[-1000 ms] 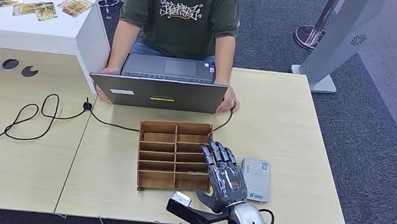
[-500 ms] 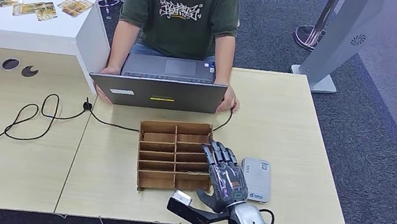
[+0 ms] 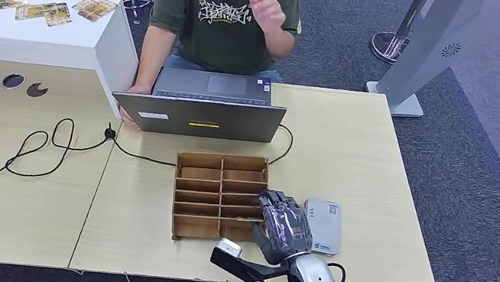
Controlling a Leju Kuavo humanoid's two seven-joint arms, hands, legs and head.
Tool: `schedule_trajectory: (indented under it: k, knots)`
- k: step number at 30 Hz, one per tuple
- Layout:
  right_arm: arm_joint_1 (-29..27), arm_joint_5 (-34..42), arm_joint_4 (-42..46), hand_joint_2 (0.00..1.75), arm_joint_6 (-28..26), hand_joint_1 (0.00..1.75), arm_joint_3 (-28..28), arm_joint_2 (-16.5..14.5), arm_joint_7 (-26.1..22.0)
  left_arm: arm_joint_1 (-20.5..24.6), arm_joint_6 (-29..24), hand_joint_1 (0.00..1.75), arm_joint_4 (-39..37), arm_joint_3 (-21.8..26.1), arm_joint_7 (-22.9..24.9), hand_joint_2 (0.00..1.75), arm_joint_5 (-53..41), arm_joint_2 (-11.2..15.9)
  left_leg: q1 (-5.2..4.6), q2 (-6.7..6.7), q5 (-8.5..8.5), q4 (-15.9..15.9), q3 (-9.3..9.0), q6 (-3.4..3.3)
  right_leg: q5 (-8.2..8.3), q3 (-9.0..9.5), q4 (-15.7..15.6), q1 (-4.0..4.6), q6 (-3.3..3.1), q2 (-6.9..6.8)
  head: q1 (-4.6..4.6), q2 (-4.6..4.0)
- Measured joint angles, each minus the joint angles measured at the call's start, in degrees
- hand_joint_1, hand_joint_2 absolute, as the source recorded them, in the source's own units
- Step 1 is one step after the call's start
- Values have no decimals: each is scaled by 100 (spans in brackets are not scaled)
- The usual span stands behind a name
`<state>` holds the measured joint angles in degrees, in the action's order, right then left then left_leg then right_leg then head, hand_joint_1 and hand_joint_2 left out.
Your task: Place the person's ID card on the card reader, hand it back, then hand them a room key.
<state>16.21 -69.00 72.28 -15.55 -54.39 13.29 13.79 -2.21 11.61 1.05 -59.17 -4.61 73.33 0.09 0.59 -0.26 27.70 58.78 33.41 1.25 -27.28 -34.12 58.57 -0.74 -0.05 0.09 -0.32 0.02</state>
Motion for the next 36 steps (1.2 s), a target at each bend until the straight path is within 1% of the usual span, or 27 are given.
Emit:
schedule_trajectory:
  k: [3,10,17,24,30,34,36]
  knots:
    - [61,0,0,175,34,140,1,0,-8,0,2,0,0,0,0,0,0,0,0,0,0,0,-1,0,0,1,0,0,0,0,0,0]
    - [109,19,-7,175,71,139,-9,0,-29,0,3,0,0,0,0,0,0,0,0,0,0,0,-4,0,0,5,0,0,0,-1,-1,-1]
    - [113,86,-32,175,78,146,-28,0,-58,-1,8,0,0,0,0,0,0,0,0,0,0,0,-5,0,0,7,0,0,0,-1,1,0]
    - [132,151,-48,175,96,147,-55,0,-77,-1,17,0,0,0,0,0,-2,0,0,0,0,0,-6,0,0,7,0,0,0,-1,-1,0]
    - [163,239,-71,175,129,155,-67,-2,-98,0,26,0,0,0,0,0,-12,0,0,0,0,0,-8,0,0,9,0,0,0,0,-1,0]
    - [170,290,-91,175,75,169,-71,-7,-99,-1,36,0,0,0,0,0,-26,0,0,0,0,0,-9,0,0,10,0,0,0,-1,-1,0]
    - [162,335,-95,175,-5,173,-69,-14,-108,-1,37,0,0,0,0,0,-29,0,0,0,0,0,-9,0,0,10,0,0,0,-1,0,0]
